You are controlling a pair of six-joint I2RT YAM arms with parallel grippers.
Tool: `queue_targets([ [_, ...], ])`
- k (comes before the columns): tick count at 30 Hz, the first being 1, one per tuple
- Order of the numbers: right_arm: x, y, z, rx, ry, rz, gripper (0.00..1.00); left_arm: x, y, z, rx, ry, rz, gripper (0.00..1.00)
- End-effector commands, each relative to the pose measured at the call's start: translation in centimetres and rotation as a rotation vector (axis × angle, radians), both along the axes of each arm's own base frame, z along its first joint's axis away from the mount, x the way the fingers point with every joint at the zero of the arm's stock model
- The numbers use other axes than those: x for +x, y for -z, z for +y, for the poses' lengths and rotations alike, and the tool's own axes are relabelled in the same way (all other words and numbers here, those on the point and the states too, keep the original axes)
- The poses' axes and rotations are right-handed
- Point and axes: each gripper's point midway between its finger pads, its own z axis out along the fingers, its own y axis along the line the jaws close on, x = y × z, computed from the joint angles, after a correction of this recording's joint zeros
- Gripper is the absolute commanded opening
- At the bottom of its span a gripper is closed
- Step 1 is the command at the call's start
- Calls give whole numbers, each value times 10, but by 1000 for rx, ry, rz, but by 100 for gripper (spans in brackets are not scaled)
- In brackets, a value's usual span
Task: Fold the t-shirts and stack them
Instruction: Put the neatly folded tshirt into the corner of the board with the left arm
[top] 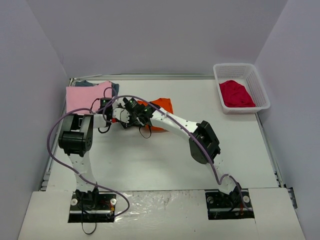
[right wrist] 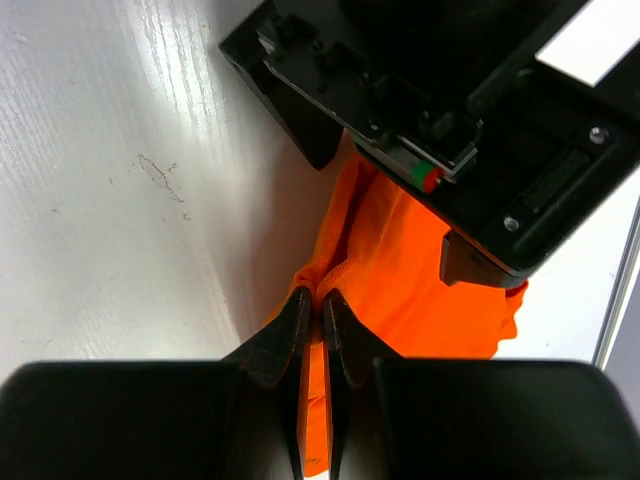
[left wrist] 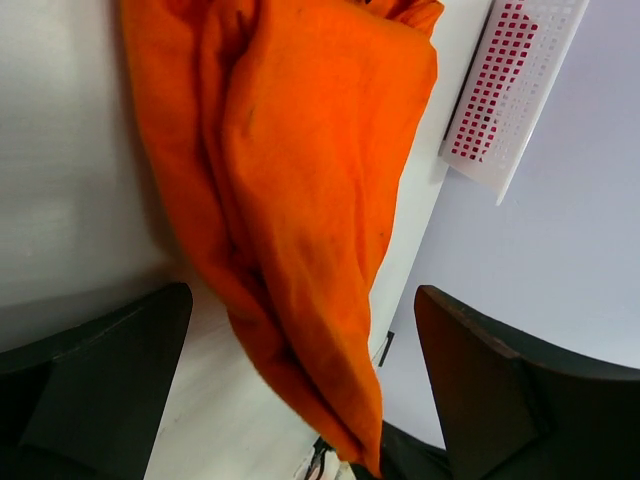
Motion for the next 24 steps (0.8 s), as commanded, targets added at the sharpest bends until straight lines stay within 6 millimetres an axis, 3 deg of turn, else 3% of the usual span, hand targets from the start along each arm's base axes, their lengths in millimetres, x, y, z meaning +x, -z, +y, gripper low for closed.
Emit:
queue_targets([
  [1, -3, -10, 4, -11, -8, -17, 0, 12, 0, -4, 23, 7, -47, 94],
  [4, -4, -9, 3, -17, -9, -17, 0, 14, 5, -8, 14, 37, -48, 94],
  [5, -5, -8, 1, -20, -6, -16, 0, 15, 5, -11, 4, 49, -50, 100],
  [6, -4, -8, 0, -26, -6, -18, 0, 21, -3, -16, -14, 65, -82, 76],
  [9, -6, -7, -2, -32, -10, -16, 0, 25, -2, -22, -36, 87, -68, 36],
  [10, -6, -6, -3, -36, -11, -15, 0, 26, -1, -24, -35, 86, -60, 12],
  [11, -7, -6, -3, -34, -11, -13, 0, 27, -1, -25, -38, 86, -60, 3],
  [15, -9, -2, -5, -39, -10, -2, 0, 30, -15, -39, -76, 112, -81, 2],
  [16, -10, 0, -6, -42, -8, 3, 8, 31, -18, -40, -77, 114, -91, 2],
  [17, -13, -7, -9, -42, -12, 4, 39, 31, -21, -41, -78, 120, -100, 2],
  [18, -15, -12, -12, -38, -16, 4, 56, 30, -22, -41, -73, 122, -95, 2],
  [19, -23, -5, -23, -58, -24, 35, 76, 30, -24, -41, -59, 135, -116, 2],
  [20, -30, -30, -32, -29, -43, 16, 100, 28, -26, -41, -50, 148, -105, 3],
  [21, -45, -17, -51, -44, -63, 80, 100, 28, -26, -39, -23, 166, -126, 2],
  [22, -52, -21, -63, -46, -68, 86, 100, 27, -25, -38, -7, 174, -125, 2],
  [23, -58, -52, -77, -4, -69, 50, 100, 27, -24, -36, 11, 179, -104, 2],
  [24, -63, -56, -93, -7, -56, 55, 100, 28, -24, -33, 22, 176, -104, 2],
])
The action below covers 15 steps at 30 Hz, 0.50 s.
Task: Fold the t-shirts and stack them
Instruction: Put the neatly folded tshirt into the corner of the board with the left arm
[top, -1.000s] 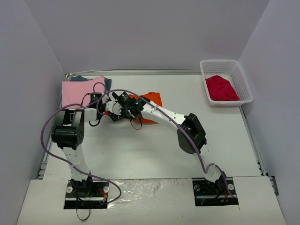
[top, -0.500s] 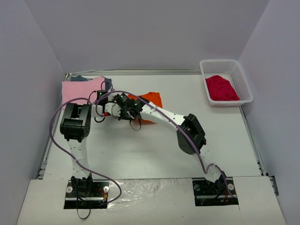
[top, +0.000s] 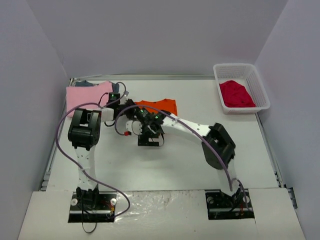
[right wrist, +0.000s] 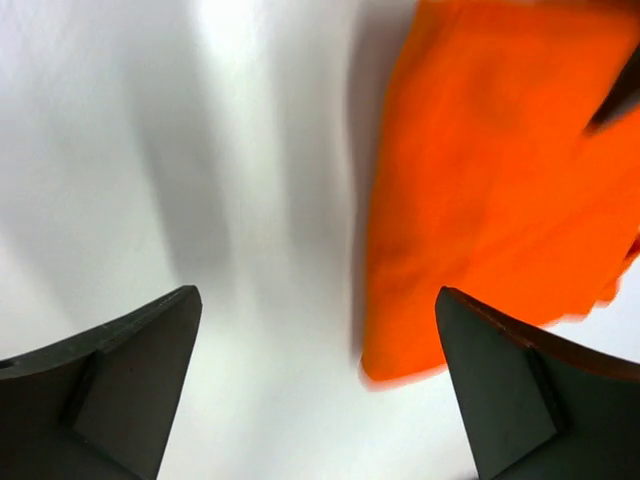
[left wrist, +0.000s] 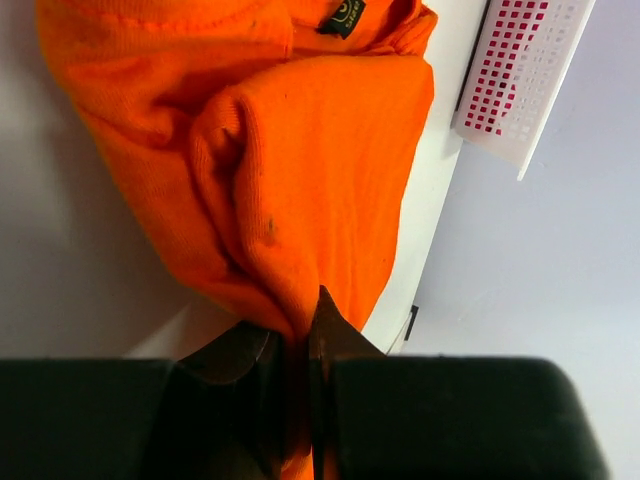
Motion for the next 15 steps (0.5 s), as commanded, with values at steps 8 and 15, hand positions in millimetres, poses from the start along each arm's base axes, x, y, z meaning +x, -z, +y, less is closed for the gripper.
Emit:
queue_targets([
  [8, 8, -108, -199, 226, 330, -33, 100, 2, -9, 25, 337, 96, -80, 2],
  [15, 16, -56, -227, 248, 506, 103, 100, 27, -15, 65, 713, 165, -135, 2],
])
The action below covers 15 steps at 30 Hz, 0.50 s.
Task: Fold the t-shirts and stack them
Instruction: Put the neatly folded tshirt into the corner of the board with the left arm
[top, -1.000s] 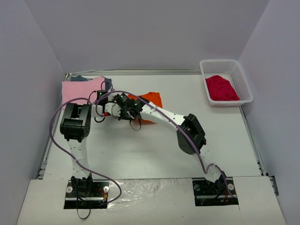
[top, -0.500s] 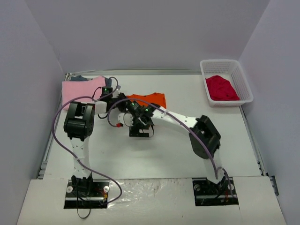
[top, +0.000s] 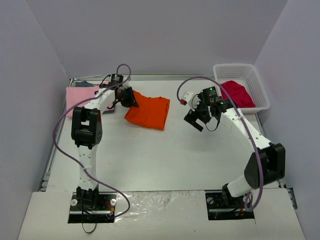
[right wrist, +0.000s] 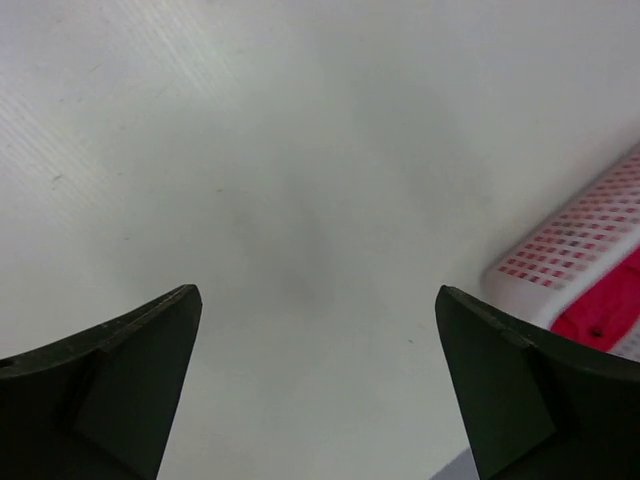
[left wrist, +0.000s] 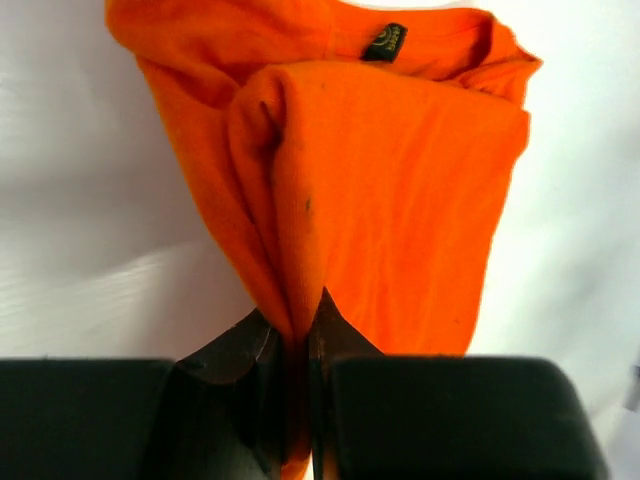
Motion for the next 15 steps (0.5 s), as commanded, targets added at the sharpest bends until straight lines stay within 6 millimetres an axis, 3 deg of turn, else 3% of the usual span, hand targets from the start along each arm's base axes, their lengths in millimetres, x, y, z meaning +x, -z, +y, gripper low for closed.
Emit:
queue_targets([
  [1, -17, 58, 17, 57, -11, 214, 100, -1, -4, 42, 310, 45, 0, 2],
  [8, -21, 98, 38, 126, -51, 373, 100, 38, -51, 81, 596, 5, -123, 2],
  [10, -21, 107, 39, 121, -48, 400, 100, 39, -50, 88, 647, 11, -106, 2],
  [13, -25, 117, 40, 118, -51, 430, 100, 49, -71, 98, 743, 0, -159, 2],
  [15, -27, 121, 38, 107, -50, 438, 100, 47, -72, 104, 833, 18, -161, 2],
])
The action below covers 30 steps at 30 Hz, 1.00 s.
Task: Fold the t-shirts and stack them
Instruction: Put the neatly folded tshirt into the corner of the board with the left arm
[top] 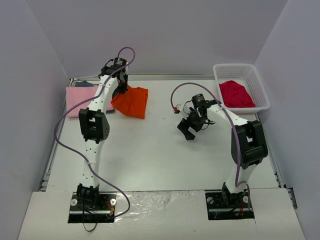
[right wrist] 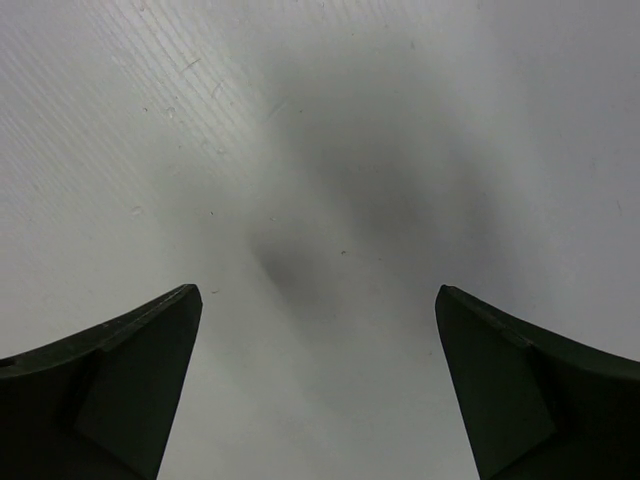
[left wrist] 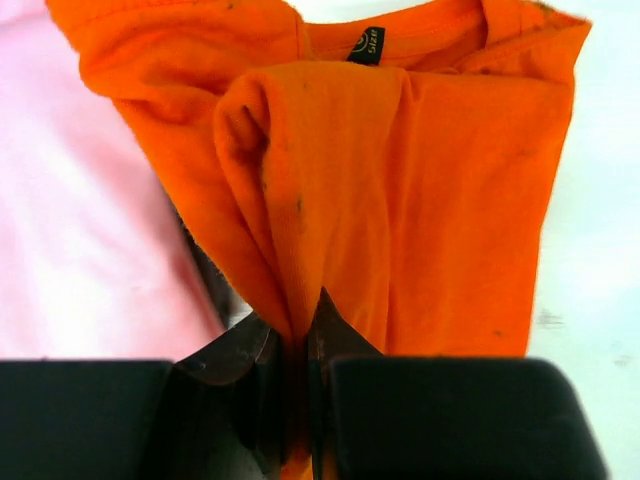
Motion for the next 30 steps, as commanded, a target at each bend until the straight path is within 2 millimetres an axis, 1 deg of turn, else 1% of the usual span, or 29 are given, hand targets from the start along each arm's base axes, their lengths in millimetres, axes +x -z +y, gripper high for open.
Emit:
queue_targets([
  [1, -4, -2, 5, 24, 0, 24, 100, -16, -26, 25, 244, 9, 3, 3],
  [3, -6, 1, 4, 21, -1, 32, 100, -18, -29, 27, 281, 13, 2, 2],
  [6, -11, 7, 7, 27, -8, 59, 100, -18, -40, 26, 315, 8, -26, 2],
  [7, -12, 8, 7, 25, -10, 61, 100, -17, -48, 23, 322, 10, -49, 2],
  [8, -13, 11, 7, 17, -12, 70, 100, -16, -54, 25, 339, 1, -64, 2],
  [10, -14, 13, 9, 10, -20, 72, 100, -14, -70, 23, 355, 6, -107, 2],
  [11, -15, 15, 9, 6, -20, 76, 100, -14, -75, 20, 364, 10, -122, 2],
  [15, -19, 18, 12, 2, -29, 87, 100, -11, -96, 22, 413, 0, -180, 2],
  [18, -23, 22, 12, -5, -35, 102, 100, -7, -107, 25, 425, -23, -217, 2],
  [19, -24, 25, 11, -11, -36, 110, 100, -7, -111, 27, 445, -4, -220, 2],
  [25, -29, 35, 12, -48, -49, 130, 100, -5, -130, 28, 432, -26, -273, 2],
  [30, -34, 40, 18, -63, -76, 141, 100, -4, -148, 29, 430, -33, -325, 2],
])
